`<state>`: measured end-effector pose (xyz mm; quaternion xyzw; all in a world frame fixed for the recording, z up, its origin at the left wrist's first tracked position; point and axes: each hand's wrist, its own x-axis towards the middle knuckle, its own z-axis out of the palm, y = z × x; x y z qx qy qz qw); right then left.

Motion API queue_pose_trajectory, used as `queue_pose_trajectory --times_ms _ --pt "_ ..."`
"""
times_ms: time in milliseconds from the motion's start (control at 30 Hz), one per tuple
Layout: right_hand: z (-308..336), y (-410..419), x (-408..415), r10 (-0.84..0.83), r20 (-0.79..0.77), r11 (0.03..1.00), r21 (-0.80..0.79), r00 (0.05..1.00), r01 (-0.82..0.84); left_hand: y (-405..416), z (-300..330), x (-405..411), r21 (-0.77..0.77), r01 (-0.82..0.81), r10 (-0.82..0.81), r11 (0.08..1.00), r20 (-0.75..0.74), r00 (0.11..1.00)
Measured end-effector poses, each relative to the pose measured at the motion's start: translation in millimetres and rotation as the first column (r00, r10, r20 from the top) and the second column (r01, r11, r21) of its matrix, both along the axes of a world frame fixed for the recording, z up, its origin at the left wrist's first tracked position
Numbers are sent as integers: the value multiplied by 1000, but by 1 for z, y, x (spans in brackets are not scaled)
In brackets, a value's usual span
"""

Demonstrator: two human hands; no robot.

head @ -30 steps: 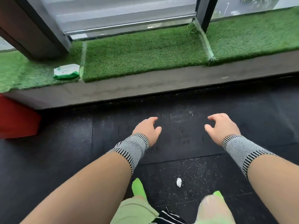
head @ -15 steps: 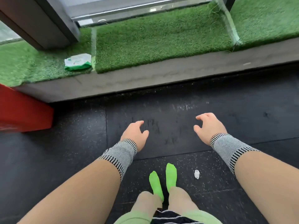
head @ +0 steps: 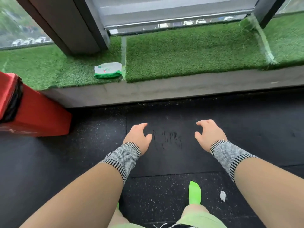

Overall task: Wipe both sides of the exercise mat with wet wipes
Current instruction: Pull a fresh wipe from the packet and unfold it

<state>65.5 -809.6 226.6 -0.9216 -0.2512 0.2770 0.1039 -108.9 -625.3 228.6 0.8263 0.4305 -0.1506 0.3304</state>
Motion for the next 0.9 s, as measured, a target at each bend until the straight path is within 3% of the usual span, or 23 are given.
queue_pose_trajectory --times_ms 267,400,667,900 --pt "20 217 -142 -34 45 993 112 998 29 187 29 -99 36 106 -109 994 93 990" --pt "39 299 -199 65 40 985 155 997 -71 271 51 -140 81 127 -133 989 79 988" --pt "38 405 -203 103 60 983 145 993 -111 362 51 -148 73 127 -133 989 86 987" --pt "-8 488 -157 17 -14 980 197 1000 -14 436 16 -84 96 224 -227 970 20 974"
